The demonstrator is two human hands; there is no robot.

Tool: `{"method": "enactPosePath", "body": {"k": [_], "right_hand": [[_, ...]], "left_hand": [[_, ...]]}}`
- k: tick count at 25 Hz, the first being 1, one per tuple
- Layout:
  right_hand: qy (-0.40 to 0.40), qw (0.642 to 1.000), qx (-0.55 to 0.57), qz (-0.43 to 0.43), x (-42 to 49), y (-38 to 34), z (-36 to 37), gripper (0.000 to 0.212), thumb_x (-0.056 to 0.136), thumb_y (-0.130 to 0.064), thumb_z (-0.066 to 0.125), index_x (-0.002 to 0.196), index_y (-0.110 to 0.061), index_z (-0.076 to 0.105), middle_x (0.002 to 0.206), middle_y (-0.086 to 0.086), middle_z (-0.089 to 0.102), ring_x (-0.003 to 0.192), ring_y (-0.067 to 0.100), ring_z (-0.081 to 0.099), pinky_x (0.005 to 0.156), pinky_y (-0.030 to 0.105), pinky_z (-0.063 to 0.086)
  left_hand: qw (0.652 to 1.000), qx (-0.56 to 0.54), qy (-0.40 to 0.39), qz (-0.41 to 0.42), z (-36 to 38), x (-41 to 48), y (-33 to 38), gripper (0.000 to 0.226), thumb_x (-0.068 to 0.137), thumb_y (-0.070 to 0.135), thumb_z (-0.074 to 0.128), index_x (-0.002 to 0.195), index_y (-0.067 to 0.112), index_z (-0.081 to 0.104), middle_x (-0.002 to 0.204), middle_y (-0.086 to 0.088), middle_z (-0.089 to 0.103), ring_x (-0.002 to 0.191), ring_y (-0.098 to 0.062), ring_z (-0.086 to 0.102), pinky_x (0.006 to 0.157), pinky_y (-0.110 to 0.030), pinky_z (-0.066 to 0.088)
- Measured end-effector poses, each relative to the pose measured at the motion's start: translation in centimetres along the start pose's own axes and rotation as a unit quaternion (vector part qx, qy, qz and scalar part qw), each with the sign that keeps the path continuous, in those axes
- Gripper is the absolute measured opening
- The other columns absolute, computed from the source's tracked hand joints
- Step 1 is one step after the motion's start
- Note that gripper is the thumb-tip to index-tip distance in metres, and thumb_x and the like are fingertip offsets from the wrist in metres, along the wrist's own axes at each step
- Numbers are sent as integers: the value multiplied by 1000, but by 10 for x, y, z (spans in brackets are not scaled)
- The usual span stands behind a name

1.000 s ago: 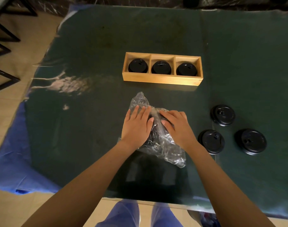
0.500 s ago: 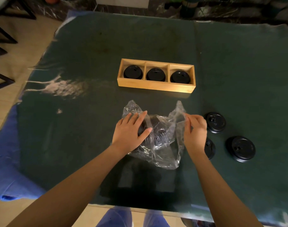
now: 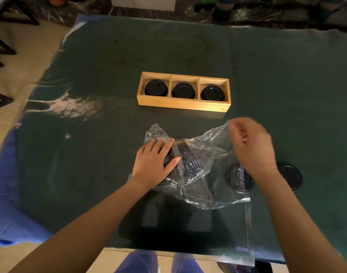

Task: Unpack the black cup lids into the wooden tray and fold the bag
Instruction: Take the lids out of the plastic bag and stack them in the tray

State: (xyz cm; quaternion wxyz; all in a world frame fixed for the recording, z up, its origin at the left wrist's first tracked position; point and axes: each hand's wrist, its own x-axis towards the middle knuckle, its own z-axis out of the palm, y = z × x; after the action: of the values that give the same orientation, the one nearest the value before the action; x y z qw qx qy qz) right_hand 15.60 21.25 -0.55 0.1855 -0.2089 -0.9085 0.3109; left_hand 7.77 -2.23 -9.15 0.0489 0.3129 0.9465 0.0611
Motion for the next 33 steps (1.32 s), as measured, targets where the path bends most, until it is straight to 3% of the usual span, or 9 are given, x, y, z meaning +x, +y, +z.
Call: {"method": "enactPosePath", "body": {"k": [3, 5, 9, 12, 19, 23, 27, 30, 33], "right_hand": [[-284, 936, -179, 108, -6, -5, 23, 64, 82, -72, 33, 84, -14, 60, 75, 1, 63, 70, 19, 62, 69, 34, 52], [-353, 901, -211, 137, -14, 1, 42, 57, 89, -61, 38, 81, -9, 63, 76, 7, 65, 71, 22, 62, 69, 32, 49], [-279, 944, -45, 168, -11, 6, 43, 23, 93, -17, 47, 86, -9, 67, 89, 11, 72, 74, 23, 64, 70, 31, 49], [-214, 941, 144, 219, -3, 21, 8, 21, 91, -14, 52, 77, -16, 68, 80, 3, 74, 66, 13, 68, 63, 24, 55], [-275, 786, 453, 320, -18, 70, -11, 29, 99, -12, 36, 108, -6, 63, 105, 17, 71, 93, 26, 67, 79, 30, 58], [-384, 911, 132, 73, -22, 77, 2, 52, 87, -7, 61, 127, -39, 46, 137, -2, 49, 126, 13, 48, 98, 12, 38], [-457, 873, -38, -164, -19, 54, 40, 113, 73, -9, 75, 144, -45, -5, 157, -15, -5, 143, 5, 2, 114, 27, 10], [-425, 859, -113, -262, -7, 41, 69, 116, 72, 9, 69, 146, -32, -10, 159, -4, -4, 144, 10, -1, 118, 29, 8], [-422, 860, -100, -268, -3, 30, 89, 114, 68, -11, 80, 148, -22, 0, 158, 1, 7, 139, 7, 6, 111, 20, 0]], "left_hand": [[1000, 2, 4, -2, 0, -1, 1, 69, 89, 66, 12, 143, 27, 28, 138, -5, 52, 131, -28, 41, 101, -45, 37], [1000, 3, 6, -4, 1, -1, 2, 68, 88, 65, 12, 143, 27, 27, 138, -5, 52, 131, -28, 41, 102, -45, 36], [1000, -2, 4, -5, 1, -1, 0, 69, 89, 65, 8, 144, 27, 26, 139, -5, 50, 132, -27, 40, 103, -45, 36], [1000, -9, 10, -3, 1, -1, -2, 67, 89, 63, 7, 144, 28, 23, 138, -3, 51, 132, -26, 39, 103, -44, 36], [1000, -13, 18, -1, 2, -2, -2, 64, 90, 61, 15, 143, 28, 27, 135, -3, 54, 129, -25, 42, 100, -44, 38], [1000, -15, 24, 0, 2, 0, -4, 64, 89, 63, 19, 141, 28, 29, 136, -3, 52, 128, -24, 43, 98, -44, 40], [999, -15, 36, 18, 1, 0, -6, 68, 86, 67, 27, 139, 26, 33, 131, -2, 53, 120, -22, 48, 93, -43, 43], [999, -21, 31, 23, 1, 1, -8, 71, 83, 70, 28, 138, 26, 34, 127, 1, 55, 116, -19, 49, 92, -41, 43], [999, -27, 32, 19, 1, 1, -7, 72, 82, 71, 29, 138, 25, 35, 125, 3, 58, 114, -18, 51, 92, -41, 42]]}}
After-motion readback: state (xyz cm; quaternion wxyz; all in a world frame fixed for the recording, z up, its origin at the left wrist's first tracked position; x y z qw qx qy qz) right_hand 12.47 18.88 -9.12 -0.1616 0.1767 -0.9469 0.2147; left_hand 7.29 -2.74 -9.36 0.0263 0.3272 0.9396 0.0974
